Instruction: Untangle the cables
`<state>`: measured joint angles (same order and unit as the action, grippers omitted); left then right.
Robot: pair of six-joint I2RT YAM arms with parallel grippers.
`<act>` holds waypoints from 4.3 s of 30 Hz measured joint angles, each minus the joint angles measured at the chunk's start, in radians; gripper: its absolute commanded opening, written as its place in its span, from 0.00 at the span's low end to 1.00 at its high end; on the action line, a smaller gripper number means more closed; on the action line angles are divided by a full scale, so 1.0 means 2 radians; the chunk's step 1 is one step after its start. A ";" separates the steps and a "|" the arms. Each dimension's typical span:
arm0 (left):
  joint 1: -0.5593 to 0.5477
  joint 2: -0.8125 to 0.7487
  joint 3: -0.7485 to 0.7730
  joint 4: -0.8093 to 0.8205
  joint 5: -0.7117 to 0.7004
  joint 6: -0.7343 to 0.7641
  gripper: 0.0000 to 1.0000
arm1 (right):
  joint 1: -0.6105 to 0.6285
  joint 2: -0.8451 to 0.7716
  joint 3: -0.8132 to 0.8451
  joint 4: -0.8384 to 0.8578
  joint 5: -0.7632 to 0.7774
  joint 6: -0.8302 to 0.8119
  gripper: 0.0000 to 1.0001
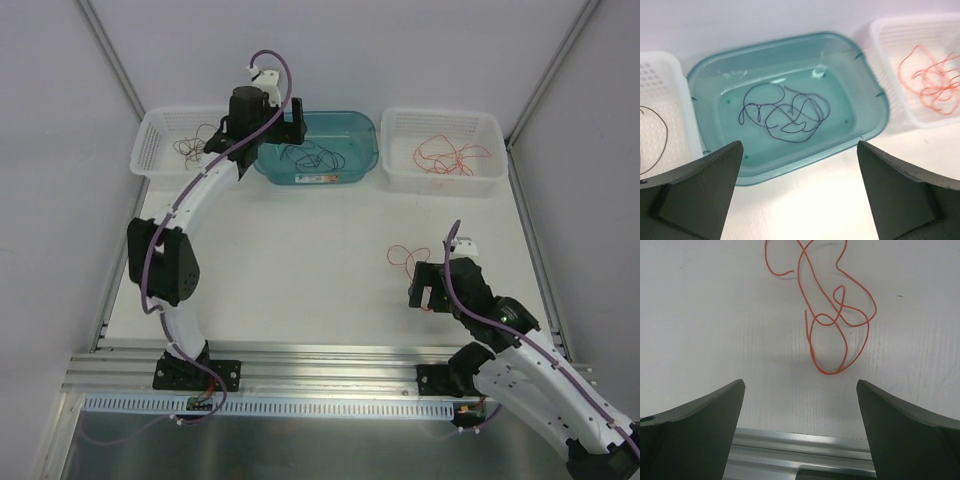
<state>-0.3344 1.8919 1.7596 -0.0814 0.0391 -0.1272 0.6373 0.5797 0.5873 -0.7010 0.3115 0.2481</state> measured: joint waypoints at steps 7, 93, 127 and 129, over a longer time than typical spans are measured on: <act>0.000 -0.197 -0.147 0.007 0.031 -0.010 0.99 | -0.038 0.027 0.016 -0.018 0.018 0.007 1.00; -0.050 -0.536 -0.594 0.023 0.158 -0.235 0.93 | -0.014 0.237 0.293 0.104 -0.115 -0.122 0.01; -0.226 -0.340 -0.556 0.209 0.095 -0.351 0.05 | 0.064 0.237 0.189 0.214 -0.146 -0.048 0.01; -0.226 -0.341 -0.556 0.210 0.095 -0.350 0.00 | 0.064 0.238 0.188 0.214 -0.141 -0.047 0.01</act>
<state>-0.7868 1.2095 0.6479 0.3386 0.2295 -0.8265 0.7658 1.0550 0.9627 -0.2733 0.0292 0.1532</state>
